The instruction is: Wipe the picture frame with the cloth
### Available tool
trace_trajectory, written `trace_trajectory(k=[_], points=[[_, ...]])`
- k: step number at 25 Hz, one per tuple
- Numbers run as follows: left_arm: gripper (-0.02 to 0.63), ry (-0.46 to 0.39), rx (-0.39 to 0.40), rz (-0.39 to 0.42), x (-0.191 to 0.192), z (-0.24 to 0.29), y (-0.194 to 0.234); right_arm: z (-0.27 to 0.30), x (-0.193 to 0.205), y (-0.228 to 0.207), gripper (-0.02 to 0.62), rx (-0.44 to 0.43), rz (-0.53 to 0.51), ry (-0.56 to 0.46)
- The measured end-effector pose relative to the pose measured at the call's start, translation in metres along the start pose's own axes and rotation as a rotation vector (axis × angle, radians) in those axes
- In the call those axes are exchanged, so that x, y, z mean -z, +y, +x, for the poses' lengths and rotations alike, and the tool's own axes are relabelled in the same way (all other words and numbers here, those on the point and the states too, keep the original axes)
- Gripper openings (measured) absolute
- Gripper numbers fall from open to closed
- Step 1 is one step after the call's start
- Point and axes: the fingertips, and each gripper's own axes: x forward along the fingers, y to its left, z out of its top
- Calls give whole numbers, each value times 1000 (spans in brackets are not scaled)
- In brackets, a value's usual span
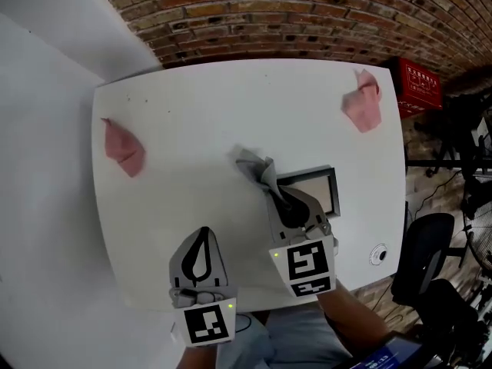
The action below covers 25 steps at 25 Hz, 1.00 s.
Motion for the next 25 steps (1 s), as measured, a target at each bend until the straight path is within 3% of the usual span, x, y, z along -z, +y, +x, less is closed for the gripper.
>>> trace_trajectory(k=[25], points=[[9, 26, 78, 40, 0, 31, -26, -6, 20, -46, 38, 85, 46, 23]])
